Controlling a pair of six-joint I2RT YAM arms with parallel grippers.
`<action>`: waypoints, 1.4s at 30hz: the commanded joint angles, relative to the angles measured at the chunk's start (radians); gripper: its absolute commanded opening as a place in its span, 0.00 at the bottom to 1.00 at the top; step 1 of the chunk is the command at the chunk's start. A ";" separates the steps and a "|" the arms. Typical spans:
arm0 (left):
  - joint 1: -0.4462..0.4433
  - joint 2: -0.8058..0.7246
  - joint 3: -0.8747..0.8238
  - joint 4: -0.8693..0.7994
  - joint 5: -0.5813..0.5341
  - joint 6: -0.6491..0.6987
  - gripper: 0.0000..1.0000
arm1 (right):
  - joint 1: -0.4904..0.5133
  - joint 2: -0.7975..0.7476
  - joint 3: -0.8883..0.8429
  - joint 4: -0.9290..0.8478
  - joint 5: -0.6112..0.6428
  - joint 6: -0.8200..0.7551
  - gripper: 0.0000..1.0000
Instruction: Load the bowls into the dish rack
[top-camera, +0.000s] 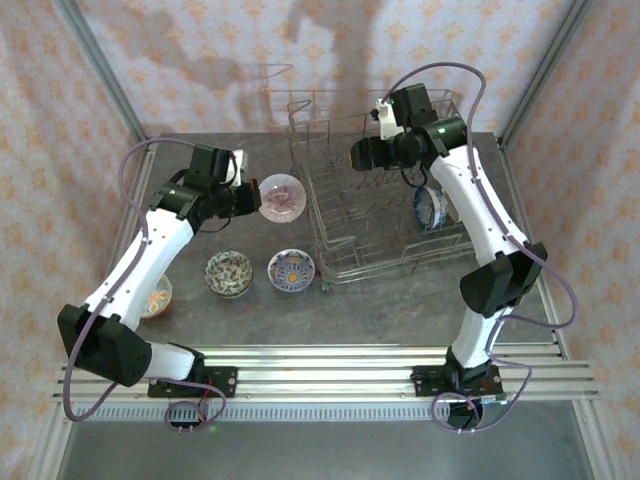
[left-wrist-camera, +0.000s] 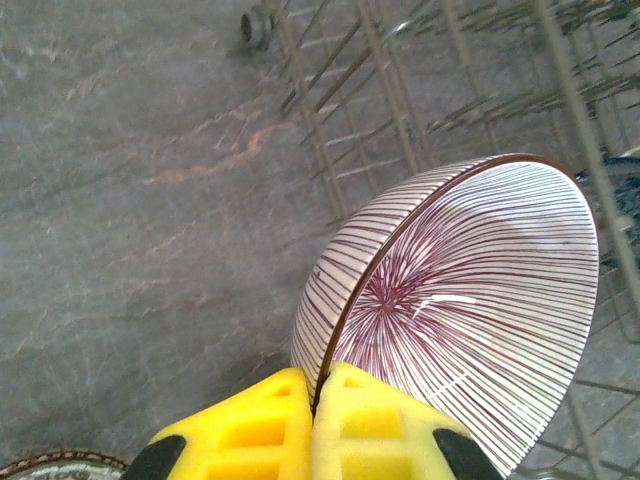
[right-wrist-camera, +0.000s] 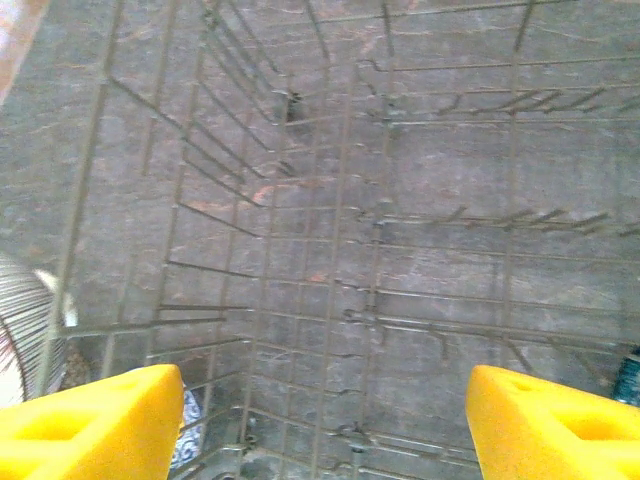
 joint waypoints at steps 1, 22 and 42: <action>0.008 0.013 0.072 0.062 0.031 -0.013 0.00 | 0.024 -0.041 0.027 -0.015 -0.072 0.019 0.73; 0.004 0.059 0.177 0.137 0.110 -0.063 0.00 | 0.192 0.054 0.142 0.067 -0.075 0.059 0.58; -0.012 0.094 0.213 0.210 0.114 -0.086 0.00 | 0.199 0.154 0.219 0.041 0.003 0.120 0.27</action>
